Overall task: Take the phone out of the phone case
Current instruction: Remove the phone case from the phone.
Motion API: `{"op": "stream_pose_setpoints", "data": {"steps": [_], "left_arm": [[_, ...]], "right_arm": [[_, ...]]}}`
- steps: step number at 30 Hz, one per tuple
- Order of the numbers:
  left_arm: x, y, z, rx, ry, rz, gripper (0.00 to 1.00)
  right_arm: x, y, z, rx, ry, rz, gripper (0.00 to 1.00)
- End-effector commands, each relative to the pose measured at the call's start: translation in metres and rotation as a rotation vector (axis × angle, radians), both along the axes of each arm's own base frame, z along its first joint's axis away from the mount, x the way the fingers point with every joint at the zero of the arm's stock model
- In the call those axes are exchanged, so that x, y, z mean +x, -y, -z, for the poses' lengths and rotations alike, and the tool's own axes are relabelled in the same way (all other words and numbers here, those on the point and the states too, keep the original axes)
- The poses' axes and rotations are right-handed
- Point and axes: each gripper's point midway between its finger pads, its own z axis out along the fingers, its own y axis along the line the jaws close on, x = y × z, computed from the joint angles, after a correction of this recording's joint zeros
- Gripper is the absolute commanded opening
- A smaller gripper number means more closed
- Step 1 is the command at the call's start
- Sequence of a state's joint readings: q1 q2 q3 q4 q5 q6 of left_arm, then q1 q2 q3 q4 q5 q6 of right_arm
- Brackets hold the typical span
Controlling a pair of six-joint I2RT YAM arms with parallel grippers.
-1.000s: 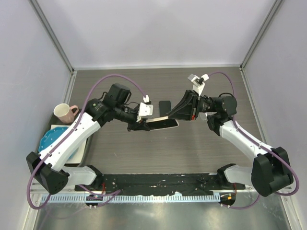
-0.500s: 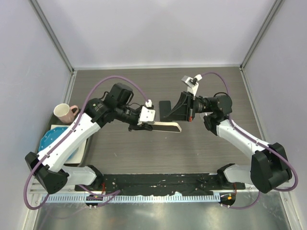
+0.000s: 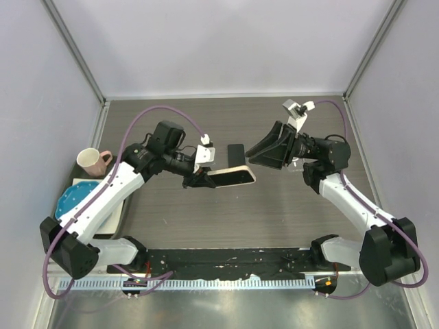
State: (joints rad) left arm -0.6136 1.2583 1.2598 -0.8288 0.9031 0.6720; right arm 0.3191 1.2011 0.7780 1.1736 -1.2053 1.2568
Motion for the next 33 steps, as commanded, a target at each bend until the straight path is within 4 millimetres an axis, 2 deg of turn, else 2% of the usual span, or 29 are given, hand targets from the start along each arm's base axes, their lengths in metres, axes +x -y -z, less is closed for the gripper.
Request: {"op": "stream_pose_setpoints", "data": {"steps": [1, 4, 9, 12, 15, 16, 21, 26, 30, 33], "left_arm": [[0.003, 0.015, -0.033, -0.168, -0.012, 0.015, 0.0], [0.007, 0.019, -0.034, -0.173, -0.032, 0.006, 0.0], [0.009, 0.025, -0.039, -0.189, -0.075, 0.02, 0.0], [0.011, 0.026, -0.036, -0.184, -0.084, 0.019, 0.0], [0.01, 0.026, -0.031, -0.181, -0.091, 0.017, 0.0], [0.01, 0.026, -0.03, -0.179, -0.09, 0.017, 0.0], [0.01, 0.026, -0.029, -0.181, -0.09, 0.019, 0.0], [0.01, 0.026, -0.03, -0.182, -0.082, 0.019, 0.0], [0.014, 0.024, -0.03, -0.164, -0.041, 0.019, 0.0], [0.016, 0.02, -0.027, -0.115, 0.016, 0.013, 0.0]], "right_arm": [[-0.012, 0.008, -0.024, 0.104, 0.12, 0.05, 0.48], [-0.006, 0.007, -0.012, 0.102, 0.132, 0.089, 0.57], [0.019, 0.0, 0.012, 0.058, 0.109, 0.175, 0.58], [0.025, -0.002, 0.015, 0.053, 0.125, 0.187, 0.53], [0.023, -0.001, 0.008, 0.074, 0.128, 0.181, 0.4], [0.022, -0.001, 0.007, 0.077, 0.131, 0.174, 0.31], [0.016, -0.001, 0.005, 0.095, 0.099, 0.135, 0.15], [0.013, -0.003, 0.005, 0.084, 0.044, 0.098, 0.13], [0.01, -0.006, 0.003, 0.072, -0.012, 0.054, 0.02], [0.01, -0.009, 0.005, 0.056, -0.073, 0.022, 0.01]]}}
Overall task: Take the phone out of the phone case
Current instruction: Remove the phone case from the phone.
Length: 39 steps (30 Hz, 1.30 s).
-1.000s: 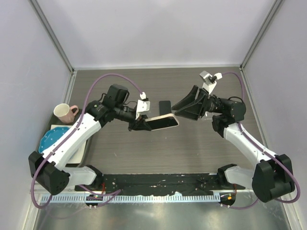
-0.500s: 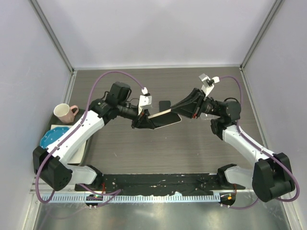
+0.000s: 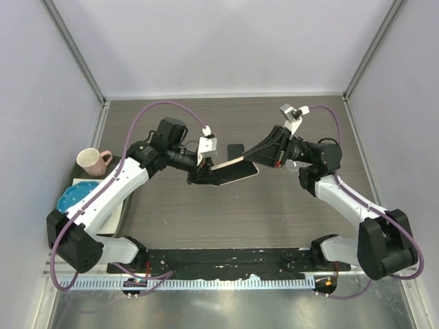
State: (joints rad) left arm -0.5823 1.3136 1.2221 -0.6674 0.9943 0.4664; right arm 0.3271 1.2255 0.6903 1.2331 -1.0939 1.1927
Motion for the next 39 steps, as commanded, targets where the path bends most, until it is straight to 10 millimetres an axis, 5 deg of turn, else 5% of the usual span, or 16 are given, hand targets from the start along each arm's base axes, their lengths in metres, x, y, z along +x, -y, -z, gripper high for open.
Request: {"op": "stream_pose_setpoints", "data": {"steps": [1, 10, 19, 24, 26, 28, 34, 39], "left_arm": [[0.003, 0.006, -0.028, -0.038, 0.224, 0.075, 0.0], [0.001, 0.0, -0.034, 0.022, 0.326, 0.097, 0.0], [-0.003, -0.001, -0.039, 0.033, 0.357, 0.113, 0.0], [-0.005, -0.001, -0.049, 0.019, 0.364, 0.114, 0.0], [-0.006, -0.001, -0.05, 0.014, 0.353, 0.117, 0.0], [-0.011, 0.0, -0.05, -0.001, 0.334, 0.13, 0.0], [-0.017, -0.003, -0.051, -0.065, 0.262, 0.136, 0.0], [-0.015, -0.005, -0.053, -0.094, 0.209, 0.112, 0.0]], "right_arm": [[-0.005, -0.007, -0.01, -0.004, -0.092, -0.086, 0.01], [-0.018, -0.018, 0.007, -0.058, -0.119, -0.18, 0.01], [-0.03, -0.024, 0.001, -0.055, -0.087, -0.256, 0.01], [-0.029, -0.027, 0.017, -0.1, -0.059, -0.222, 0.01], [-0.026, -0.028, 0.018, -0.123, -0.034, -0.206, 0.09], [-0.023, -0.022, 0.016, -0.131, 0.007, -0.191, 0.35], [-0.003, 0.013, -0.01, -0.1, 0.15, -0.081, 0.38], [-0.029, 0.023, -0.015, -0.054, 0.168, -0.126, 0.4]]}}
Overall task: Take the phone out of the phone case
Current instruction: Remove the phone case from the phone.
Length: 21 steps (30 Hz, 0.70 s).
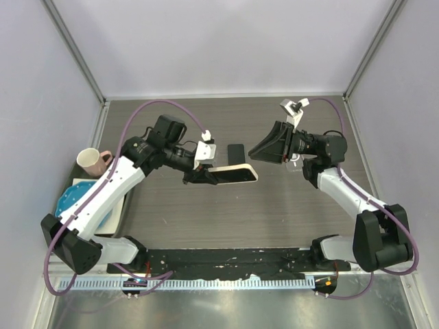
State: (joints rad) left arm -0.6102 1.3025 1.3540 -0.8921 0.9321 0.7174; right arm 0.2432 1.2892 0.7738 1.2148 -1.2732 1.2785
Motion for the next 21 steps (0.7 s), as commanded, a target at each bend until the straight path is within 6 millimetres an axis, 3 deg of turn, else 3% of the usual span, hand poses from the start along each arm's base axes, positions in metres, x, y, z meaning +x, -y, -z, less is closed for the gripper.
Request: {"op": "stream_pose_setpoints", "data": {"steps": [1, 12, 17, 21], "left_arm": [[-0.007, 0.006, -0.034, -0.152, 0.011, 0.044, 0.0], [0.004, 0.008, -0.031, -0.184, -0.111, -0.012, 0.0], [0.005, 0.006, -0.027, -0.185, -0.123, -0.026, 0.0], [0.007, 0.007, -0.025, -0.189, -0.131, -0.029, 0.0]], "right_arm": [[-0.041, 0.009, -0.021, 0.059, 0.224, -0.064, 0.41], [-0.074, 0.018, -0.009, 0.01, 0.452, -0.082, 0.56], [-0.078, 0.021, 0.001, -0.069, 0.476, -0.142, 0.55], [-0.075, 0.02, 0.003, -0.064, 0.492, -0.138, 0.48]]}}
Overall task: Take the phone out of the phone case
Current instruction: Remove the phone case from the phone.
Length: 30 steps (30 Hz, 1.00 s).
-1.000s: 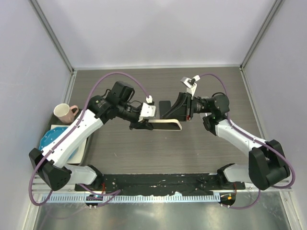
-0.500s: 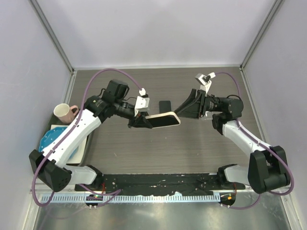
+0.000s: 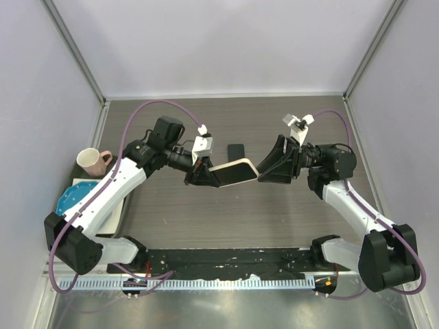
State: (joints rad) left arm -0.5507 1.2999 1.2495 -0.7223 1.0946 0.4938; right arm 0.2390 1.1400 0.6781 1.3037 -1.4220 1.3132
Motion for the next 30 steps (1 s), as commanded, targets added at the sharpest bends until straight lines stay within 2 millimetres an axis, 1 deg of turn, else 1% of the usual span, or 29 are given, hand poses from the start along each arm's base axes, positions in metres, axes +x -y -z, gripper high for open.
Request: {"op": "stream_pose_setpoints", "data": {"steps": [1, 4, 7, 12, 15, 16, 18, 19, 21, 22, 23, 28, 30], "left_arm": [[0.009, 0.003, -0.026, -0.089, 0.076, -0.012, 0.0], [0.012, 0.004, -0.028, -0.092, 0.072, -0.023, 0.0], [0.014, 0.005, -0.03, -0.098, 0.056, -0.031, 0.0], [0.017, 0.004, -0.032, -0.109, 0.038, -0.044, 0.0], [0.017, 0.004, -0.032, -0.116, 0.028, -0.042, 0.0], [0.017, 0.004, -0.032, -0.119, 0.025, -0.042, 0.0], [0.018, 0.004, -0.034, -0.127, 0.021, -0.04, 0.0], [0.018, 0.004, -0.035, -0.129, 0.016, -0.041, 0.0], [0.017, 0.004, -0.037, -0.133, 0.015, -0.036, 0.0], [0.017, 0.004, -0.038, -0.134, 0.012, -0.035, 0.0], [0.017, 0.004, -0.039, -0.138, 0.014, -0.033, 0.0], [0.008, 0.003, -0.043, -0.158, 0.001, 0.006, 0.0], [0.006, 0.003, -0.045, -0.164, -0.002, 0.016, 0.0]], "right_arm": [[-0.016, 0.005, -0.008, 0.026, 0.362, -0.041, 0.46], [-0.013, 0.003, -0.008, 0.038, 0.367, -0.035, 0.43], [-0.008, 0.002, -0.004, 0.036, 0.354, -0.037, 0.41], [-0.005, 0.002, 0.001, 0.032, 0.356, -0.032, 0.41], [-0.004, 0.003, 0.002, 0.032, 0.36, -0.025, 0.38], [-0.004, 0.003, 0.002, 0.033, 0.372, -0.024, 0.33], [-0.005, 0.004, 0.004, 0.029, 0.389, -0.024, 0.27], [-0.005, 0.004, 0.004, 0.029, 0.4, -0.025, 0.2], [-0.006, 0.006, 0.005, 0.024, 0.421, -0.024, 0.11], [-0.006, 0.006, 0.005, 0.023, 0.43, -0.024, 0.04], [-0.008, 0.007, 0.004, 0.022, 0.447, -0.024, 0.01], [-0.019, 0.009, -0.002, 0.019, 0.506, -0.04, 0.01], [-0.028, 0.007, -0.007, 0.023, 0.516, -0.064, 0.01]]}}
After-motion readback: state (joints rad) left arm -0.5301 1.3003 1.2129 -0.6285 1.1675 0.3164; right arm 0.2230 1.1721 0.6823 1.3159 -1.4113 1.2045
